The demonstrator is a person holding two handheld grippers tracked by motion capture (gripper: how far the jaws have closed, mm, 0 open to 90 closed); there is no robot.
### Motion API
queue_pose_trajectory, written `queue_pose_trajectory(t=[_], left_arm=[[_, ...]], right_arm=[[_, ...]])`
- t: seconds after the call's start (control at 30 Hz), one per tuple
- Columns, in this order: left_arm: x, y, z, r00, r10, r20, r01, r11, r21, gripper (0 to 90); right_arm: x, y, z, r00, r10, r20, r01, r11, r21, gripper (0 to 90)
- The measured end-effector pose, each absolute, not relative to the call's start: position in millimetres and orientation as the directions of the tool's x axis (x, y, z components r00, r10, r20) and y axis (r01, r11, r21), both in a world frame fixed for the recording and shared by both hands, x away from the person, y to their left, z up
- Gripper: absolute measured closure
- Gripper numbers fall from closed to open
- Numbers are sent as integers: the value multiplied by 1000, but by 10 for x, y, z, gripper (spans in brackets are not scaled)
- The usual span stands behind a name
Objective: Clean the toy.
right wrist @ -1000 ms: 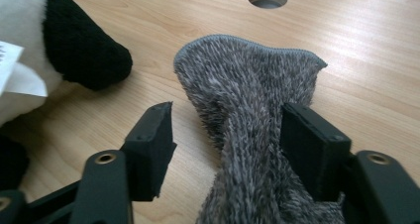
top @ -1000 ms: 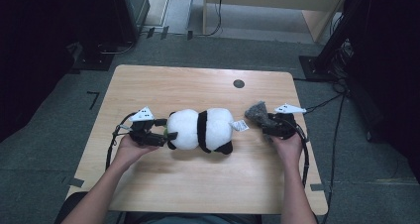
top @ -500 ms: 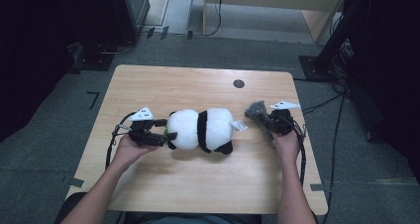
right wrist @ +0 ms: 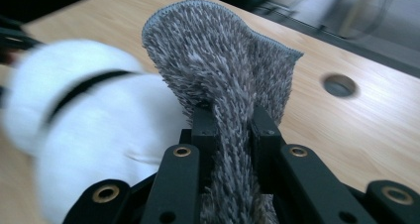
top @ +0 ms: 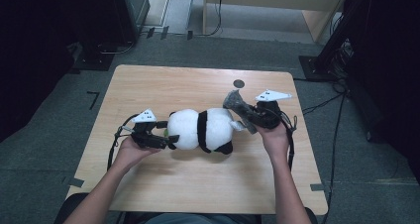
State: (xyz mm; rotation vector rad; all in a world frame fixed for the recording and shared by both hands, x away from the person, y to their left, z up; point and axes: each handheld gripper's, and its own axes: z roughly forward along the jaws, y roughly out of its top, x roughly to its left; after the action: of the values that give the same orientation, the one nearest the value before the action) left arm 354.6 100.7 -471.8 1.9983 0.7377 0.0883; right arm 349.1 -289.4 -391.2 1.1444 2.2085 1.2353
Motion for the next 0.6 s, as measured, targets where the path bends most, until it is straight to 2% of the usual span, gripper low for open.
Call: queue_pose_trajectory(t=[0.27,0.47,0.6], left_arm=[[3545,998,-4717,807,542,-233,467,-344,815,181],[3570,996,-4741,798,543,-261,486,-326,811,175],[3605,952,-4800,796,537,-279,500,-323,804,108]], right_arm=[[3487,-2511,-3794,-729,675,114,430,322,843,775],[3589,-2359,-3932,-752,647,129,477,398,783,733],[3630,-2347,-3986,-761,635,129,482,421,769,681]])
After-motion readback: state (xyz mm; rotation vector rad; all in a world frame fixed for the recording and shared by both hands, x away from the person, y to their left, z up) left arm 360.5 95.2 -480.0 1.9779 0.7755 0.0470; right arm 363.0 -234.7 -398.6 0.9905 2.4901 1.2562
